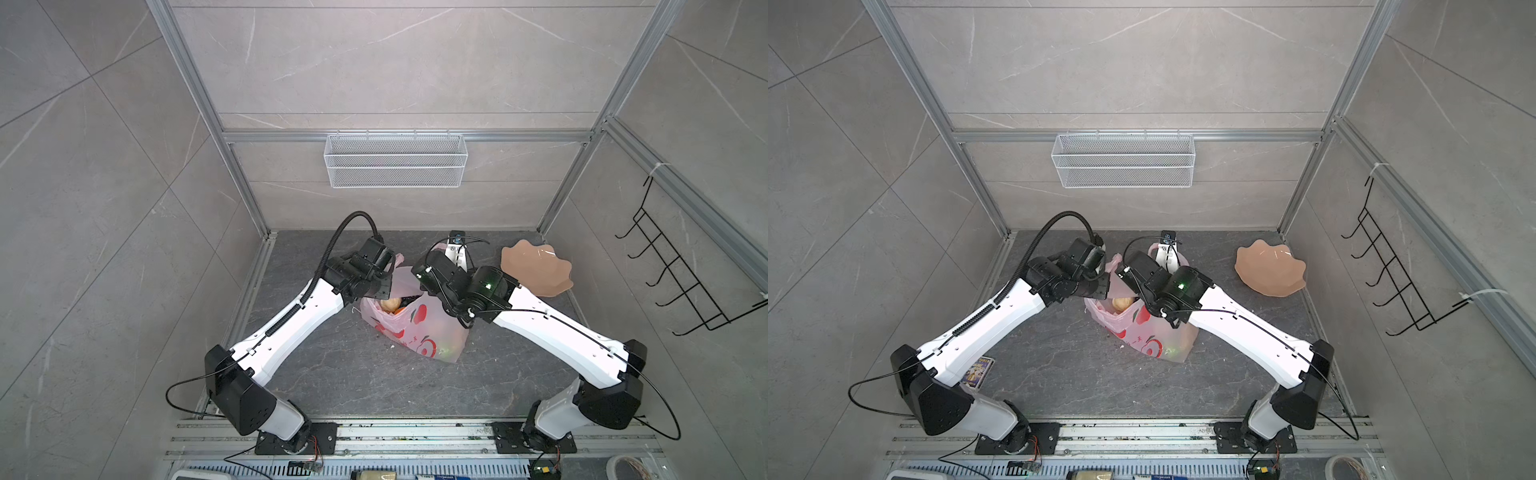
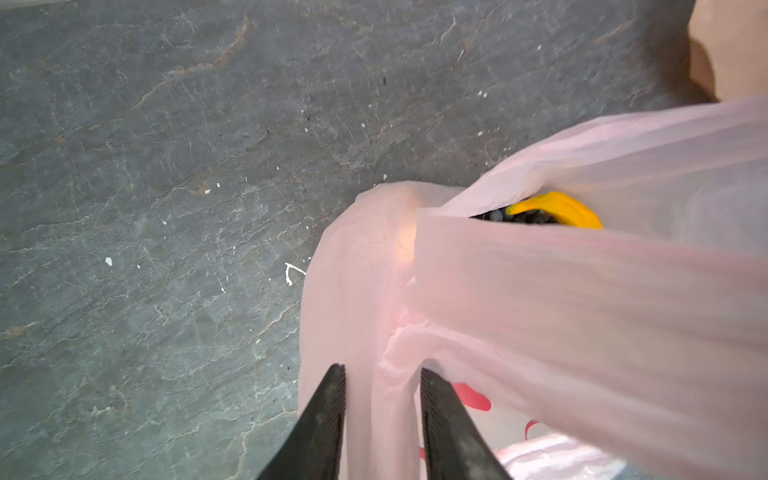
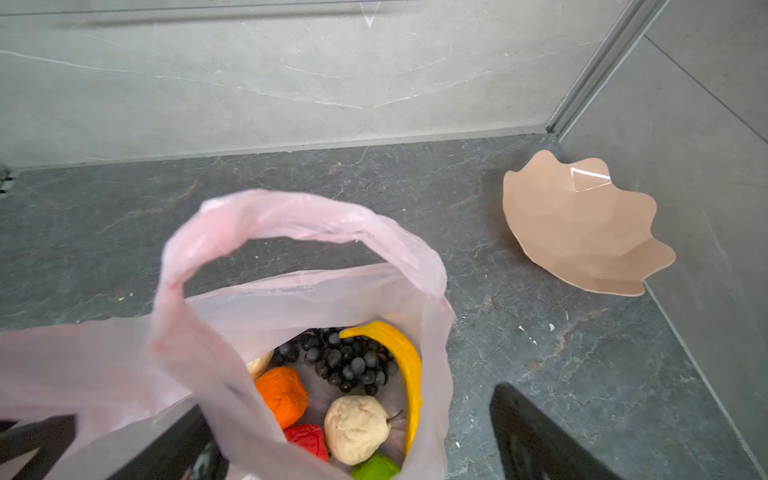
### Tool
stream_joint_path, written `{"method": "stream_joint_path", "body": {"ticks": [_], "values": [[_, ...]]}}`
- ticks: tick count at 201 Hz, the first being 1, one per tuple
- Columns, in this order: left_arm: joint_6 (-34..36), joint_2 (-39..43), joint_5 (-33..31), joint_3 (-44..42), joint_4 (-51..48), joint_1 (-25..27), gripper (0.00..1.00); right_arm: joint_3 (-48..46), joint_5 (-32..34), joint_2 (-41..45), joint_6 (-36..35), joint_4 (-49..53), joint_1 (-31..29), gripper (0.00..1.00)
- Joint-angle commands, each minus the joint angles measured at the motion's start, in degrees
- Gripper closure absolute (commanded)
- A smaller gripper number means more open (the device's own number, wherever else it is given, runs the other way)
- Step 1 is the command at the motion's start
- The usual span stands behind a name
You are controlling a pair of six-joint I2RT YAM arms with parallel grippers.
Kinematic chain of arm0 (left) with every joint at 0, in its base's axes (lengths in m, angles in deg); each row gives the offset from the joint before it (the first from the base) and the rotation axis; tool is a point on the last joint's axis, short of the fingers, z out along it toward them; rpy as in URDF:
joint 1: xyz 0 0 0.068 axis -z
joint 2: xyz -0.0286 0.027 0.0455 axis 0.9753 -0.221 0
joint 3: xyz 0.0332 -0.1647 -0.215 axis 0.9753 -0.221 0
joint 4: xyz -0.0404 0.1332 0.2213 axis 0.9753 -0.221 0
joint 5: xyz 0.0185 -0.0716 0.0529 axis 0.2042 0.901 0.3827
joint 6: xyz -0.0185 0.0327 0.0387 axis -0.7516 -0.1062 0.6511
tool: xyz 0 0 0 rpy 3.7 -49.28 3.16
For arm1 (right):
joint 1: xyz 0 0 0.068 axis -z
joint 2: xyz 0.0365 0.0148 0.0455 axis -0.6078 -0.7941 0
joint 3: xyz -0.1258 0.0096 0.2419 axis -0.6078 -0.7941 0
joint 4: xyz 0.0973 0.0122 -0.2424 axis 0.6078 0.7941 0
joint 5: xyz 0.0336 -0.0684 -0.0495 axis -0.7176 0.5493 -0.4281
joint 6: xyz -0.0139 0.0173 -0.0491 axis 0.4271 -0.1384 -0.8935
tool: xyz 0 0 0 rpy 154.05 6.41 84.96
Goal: Take the fake fruits out of the plastic bag
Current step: 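Grasp the bag's other handle with the left gripper while the right gripper holds its handle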
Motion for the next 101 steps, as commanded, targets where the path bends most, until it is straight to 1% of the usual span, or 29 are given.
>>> {"method": "stream_joint_path", "body": {"ticks": [1, 13, 25, 40, 74, 101], "values": [[-1.5, 3.6, 0.5, -1.3, 4.4, -0.1, 0.69, 3.4, 0.1, -1.9, 1.4, 2.7, 0.2, 0.05], [-1.7, 4.3, 0.6, -2.0, 5.2, -0.1, 0.69, 4.7, -1.1, -2.6, 0.9, 2.5, 0.2, 0.04], [-1.7, 4.7, 0.8, -2.6, 5.8, -0.1, 0.69, 5.6, -2.8, -3.4, -0.2, 2.0, 0.0, 0.0], [-2.1, 5.0, 0.6, -3.2, 6.4, -0.1, 0.7, 6.8, -3.5, -4.6, -0.8, 1.8, -0.2, 0.0], [-2.5, 5.3, 0.8, -4.0, 7.1, -0.1, 0.7, 10.7, -1.7, -8.4, -0.5, 4.2, -0.1, 0.0], [-2.8, 5.5, 0.7, -4.3, 7.3, -0.1, 0.74, 13.3, -0.2, -11.0, -0.3, 5.3, 0.2, 0.0]]}}
